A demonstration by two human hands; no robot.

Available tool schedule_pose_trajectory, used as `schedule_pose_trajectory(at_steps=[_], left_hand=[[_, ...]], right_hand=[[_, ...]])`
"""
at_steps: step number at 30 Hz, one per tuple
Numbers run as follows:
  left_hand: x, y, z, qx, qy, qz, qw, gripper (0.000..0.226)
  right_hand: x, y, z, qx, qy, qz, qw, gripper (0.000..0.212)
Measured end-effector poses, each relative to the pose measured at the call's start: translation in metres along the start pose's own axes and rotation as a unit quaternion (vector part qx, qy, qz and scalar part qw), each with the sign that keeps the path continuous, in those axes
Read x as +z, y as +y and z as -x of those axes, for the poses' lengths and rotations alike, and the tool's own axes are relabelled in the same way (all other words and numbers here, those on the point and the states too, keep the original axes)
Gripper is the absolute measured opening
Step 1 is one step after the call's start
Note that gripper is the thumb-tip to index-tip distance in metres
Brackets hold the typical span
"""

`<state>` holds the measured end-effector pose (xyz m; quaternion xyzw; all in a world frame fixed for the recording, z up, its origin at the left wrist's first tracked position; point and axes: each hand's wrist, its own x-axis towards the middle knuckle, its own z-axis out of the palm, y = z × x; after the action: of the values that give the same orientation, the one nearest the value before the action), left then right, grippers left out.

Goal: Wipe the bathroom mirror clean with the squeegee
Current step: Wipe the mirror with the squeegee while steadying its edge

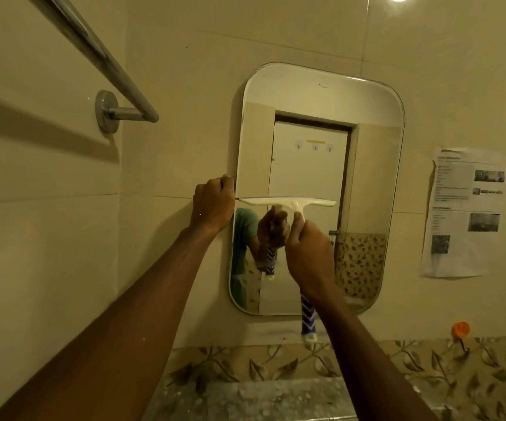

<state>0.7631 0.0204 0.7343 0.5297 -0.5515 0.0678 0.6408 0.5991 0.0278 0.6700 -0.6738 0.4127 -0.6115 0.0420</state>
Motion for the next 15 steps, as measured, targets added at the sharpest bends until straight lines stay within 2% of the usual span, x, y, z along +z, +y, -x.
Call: schedule_pose_trajectory(at_steps=[4, 7, 10, 12, 15], left_hand=[[0.001, 0.001, 0.0, -0.006, -0.002, -0.009, 1.0, 0.042], [0.003, 0.001, 0.0, -0.026, 0.0, -0.005, 1.0, 0.043], [0.006, -0.011, 0.009, -0.044, -0.001, 0.016, 0.999, 0.046], [0.008, -0.017, 0.019, -0.054, 0.007, 0.03, 0.998, 0.045], [0.008, -0.017, 0.022, -0.058, 0.016, 0.029, 0.998, 0.043]], right_hand=[[0.025, 0.028, 0.041, 0.026, -0.05, -0.007, 0.998, 0.032], [0.039, 0.058, 0.087, 0.058, -0.076, 0.042, 0.995, 0.037], [0.03, 0.068, 0.098, 0.058, -0.107, 0.07, 0.99, 0.041], [0.012, 0.064, 0.081, 0.056, -0.086, 0.028, 0.994, 0.041], [-0.02, 0.059, 0.024, 0.049, 0.026, 0.019, 0.998, 0.043]])
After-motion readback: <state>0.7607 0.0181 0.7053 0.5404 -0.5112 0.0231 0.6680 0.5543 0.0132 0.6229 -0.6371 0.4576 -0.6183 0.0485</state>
